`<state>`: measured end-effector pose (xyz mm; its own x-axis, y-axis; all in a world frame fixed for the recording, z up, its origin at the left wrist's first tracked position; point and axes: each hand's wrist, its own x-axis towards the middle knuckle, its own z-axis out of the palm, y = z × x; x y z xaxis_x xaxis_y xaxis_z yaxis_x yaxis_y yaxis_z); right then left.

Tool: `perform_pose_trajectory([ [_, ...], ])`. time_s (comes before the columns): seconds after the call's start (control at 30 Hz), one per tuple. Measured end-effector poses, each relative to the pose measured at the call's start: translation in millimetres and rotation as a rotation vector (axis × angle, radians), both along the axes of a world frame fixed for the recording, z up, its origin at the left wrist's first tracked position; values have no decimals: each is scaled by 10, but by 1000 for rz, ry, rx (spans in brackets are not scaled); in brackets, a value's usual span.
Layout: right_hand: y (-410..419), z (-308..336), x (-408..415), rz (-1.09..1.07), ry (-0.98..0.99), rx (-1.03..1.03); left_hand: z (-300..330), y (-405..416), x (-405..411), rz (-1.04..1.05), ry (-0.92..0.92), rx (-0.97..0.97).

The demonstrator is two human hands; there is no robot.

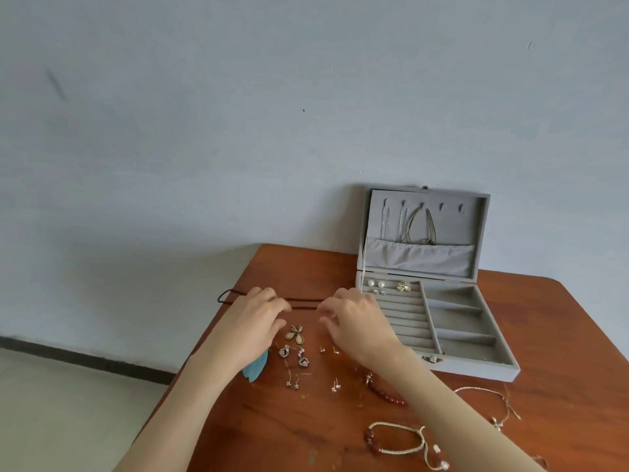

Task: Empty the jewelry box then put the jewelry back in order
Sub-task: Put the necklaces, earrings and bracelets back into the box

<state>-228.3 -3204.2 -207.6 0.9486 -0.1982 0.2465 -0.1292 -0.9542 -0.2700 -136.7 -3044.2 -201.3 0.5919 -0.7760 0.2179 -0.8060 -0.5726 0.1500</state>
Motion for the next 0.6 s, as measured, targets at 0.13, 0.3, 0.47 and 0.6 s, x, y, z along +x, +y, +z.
perform_pose_trajectory([
  [0.13, 153, -107, 116, 31, 54, -46, -129, 12, 26, -6, 78, -7],
  [0.3, 214, -159, 187, 25, 56, -18, -204, -42, 57, 0, 153, -71],
  [0.47, 213, -150, 200, 18, 55, 35, -247, -70, 45, 28, 190, -142],
  [0.6, 210, -139, 196, 36, 55, 55, -254, -74, 39, 30, 204, -170],
])
